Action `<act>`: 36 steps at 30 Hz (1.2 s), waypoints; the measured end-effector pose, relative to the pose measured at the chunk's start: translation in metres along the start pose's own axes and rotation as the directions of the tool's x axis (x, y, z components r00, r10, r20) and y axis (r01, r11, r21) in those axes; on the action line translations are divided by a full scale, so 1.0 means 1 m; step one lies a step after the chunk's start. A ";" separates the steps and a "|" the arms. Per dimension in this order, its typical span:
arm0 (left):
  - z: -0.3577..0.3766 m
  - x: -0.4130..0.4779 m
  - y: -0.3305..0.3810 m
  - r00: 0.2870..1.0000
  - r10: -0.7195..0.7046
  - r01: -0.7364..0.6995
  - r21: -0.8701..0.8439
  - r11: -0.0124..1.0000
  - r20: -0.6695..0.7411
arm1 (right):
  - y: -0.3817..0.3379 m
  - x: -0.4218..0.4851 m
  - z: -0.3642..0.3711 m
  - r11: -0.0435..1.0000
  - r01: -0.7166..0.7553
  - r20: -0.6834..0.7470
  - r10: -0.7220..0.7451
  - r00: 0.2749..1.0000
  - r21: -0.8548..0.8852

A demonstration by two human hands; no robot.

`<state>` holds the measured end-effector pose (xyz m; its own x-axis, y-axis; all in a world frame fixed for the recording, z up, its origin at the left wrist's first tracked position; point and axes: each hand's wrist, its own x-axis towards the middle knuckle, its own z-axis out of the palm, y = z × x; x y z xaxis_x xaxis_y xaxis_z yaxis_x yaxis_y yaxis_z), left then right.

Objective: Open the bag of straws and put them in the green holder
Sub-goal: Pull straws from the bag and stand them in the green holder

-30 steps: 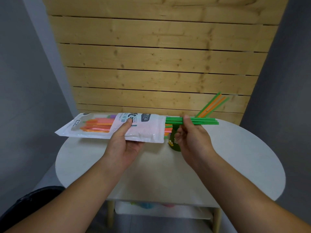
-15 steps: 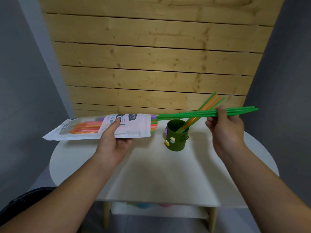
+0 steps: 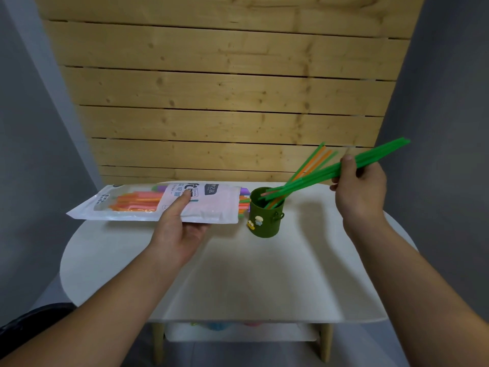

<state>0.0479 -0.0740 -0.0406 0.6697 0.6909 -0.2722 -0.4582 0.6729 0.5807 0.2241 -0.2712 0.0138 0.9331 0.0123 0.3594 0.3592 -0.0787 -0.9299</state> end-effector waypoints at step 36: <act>0.007 -0.028 0.005 0.989 -0.008 -0.013 0.143 0.990 0.150 | -0.003 -0.061 0.037 0.839 -0.542 0.705 0.350 0.617 0.057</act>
<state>0.0308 -0.0916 -0.0246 0.7536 0.6378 -0.1589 -0.3787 0.6189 0.6881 0.1665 -0.2352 -0.0083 0.7132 0.6827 -0.1589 -0.2034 -0.0154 -0.9790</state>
